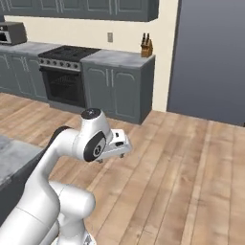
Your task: Retrieve the butter from the fridge and place it on a plate on the dining table. Then retrieve the butter knife by the fridge and place it near the plate.
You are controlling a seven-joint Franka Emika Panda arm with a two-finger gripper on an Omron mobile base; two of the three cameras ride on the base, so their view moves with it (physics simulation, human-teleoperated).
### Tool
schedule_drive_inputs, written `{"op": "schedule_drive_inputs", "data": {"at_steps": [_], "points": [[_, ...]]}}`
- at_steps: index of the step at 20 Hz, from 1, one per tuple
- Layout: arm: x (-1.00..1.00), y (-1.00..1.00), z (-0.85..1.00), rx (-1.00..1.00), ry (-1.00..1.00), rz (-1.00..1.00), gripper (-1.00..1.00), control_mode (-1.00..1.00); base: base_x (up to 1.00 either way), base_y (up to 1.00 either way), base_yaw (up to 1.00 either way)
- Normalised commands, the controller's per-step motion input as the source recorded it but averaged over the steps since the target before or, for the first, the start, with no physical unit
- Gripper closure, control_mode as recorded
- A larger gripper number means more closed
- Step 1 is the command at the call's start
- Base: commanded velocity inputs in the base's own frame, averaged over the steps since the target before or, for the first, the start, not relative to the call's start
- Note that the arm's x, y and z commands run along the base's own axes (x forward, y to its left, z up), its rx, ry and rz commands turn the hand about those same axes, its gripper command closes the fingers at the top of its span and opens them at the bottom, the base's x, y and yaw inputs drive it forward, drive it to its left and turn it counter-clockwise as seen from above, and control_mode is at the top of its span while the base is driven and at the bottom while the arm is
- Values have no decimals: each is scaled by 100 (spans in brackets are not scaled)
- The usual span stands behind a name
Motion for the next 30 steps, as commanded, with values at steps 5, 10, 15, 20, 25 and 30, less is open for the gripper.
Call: {"op": "schedule_drive_inputs", "data": {"at_steps": [5,10,15,20,25,30], "points": [[0,0,0,0,0,0,-100,100,100,-17,46],[0,0,0,0,0,0,-100,100,100,-20,44],[0,0,0,0,0,0,-100,100,100,-13,48],[0,0,0,0,0,0,-100,100,100,0,58],[0,0,0,0,0,0,-100,100,100,0,58],[0,0,0,0,0,0,-100,100,100,0,57]]}}
